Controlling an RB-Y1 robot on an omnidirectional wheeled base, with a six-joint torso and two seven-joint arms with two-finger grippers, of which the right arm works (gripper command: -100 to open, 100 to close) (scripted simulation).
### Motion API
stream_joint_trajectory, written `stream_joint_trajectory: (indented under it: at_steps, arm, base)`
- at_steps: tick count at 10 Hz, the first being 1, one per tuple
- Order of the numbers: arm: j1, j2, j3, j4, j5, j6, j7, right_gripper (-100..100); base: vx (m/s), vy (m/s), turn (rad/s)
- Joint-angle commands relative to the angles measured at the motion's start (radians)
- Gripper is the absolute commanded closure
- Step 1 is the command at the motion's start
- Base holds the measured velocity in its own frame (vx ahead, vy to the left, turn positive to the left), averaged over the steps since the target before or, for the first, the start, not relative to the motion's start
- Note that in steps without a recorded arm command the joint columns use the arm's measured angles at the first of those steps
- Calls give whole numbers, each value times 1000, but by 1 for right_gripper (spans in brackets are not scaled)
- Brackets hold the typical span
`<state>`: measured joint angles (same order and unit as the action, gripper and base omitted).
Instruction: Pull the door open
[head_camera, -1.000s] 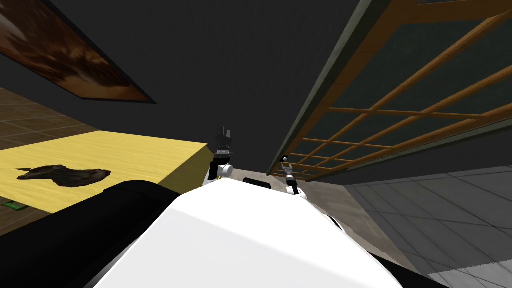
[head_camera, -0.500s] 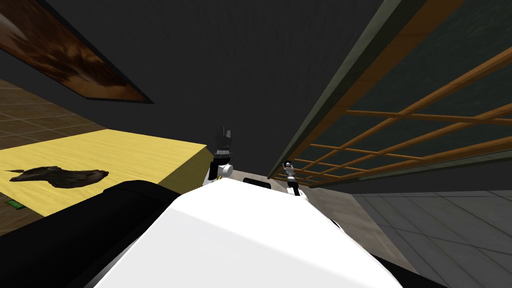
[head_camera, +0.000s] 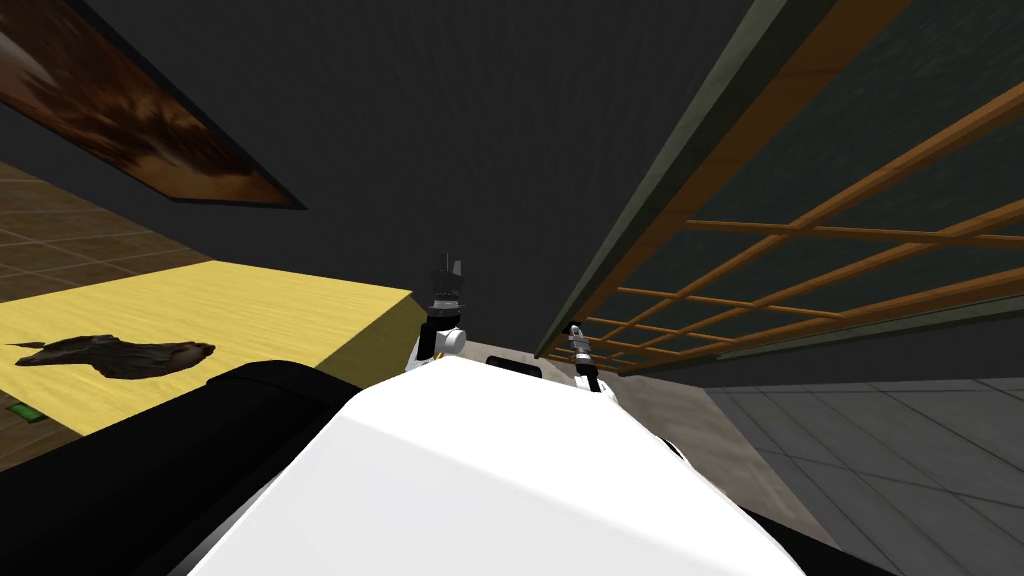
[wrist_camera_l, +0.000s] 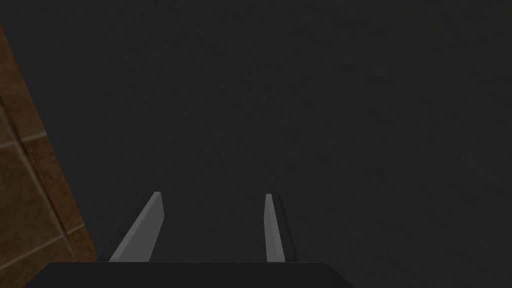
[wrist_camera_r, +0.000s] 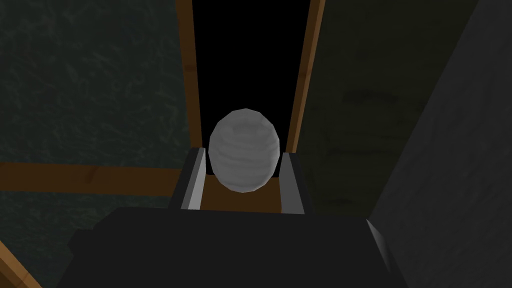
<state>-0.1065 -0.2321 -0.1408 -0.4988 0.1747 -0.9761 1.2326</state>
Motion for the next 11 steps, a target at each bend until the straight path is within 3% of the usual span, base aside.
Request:
stream_joint_trajectory:
  at_steps: [1,3,11]
  arm:
    - [-1,5,4,1,2,1,0,100]
    - [-1,5,4,1,2,1,0,100]
    - [-7,-3,-3,13,-2,-4,-192,100]
  base:
    - [0,0,0]
    - [0,0,0]
    - [-12,-2,16]
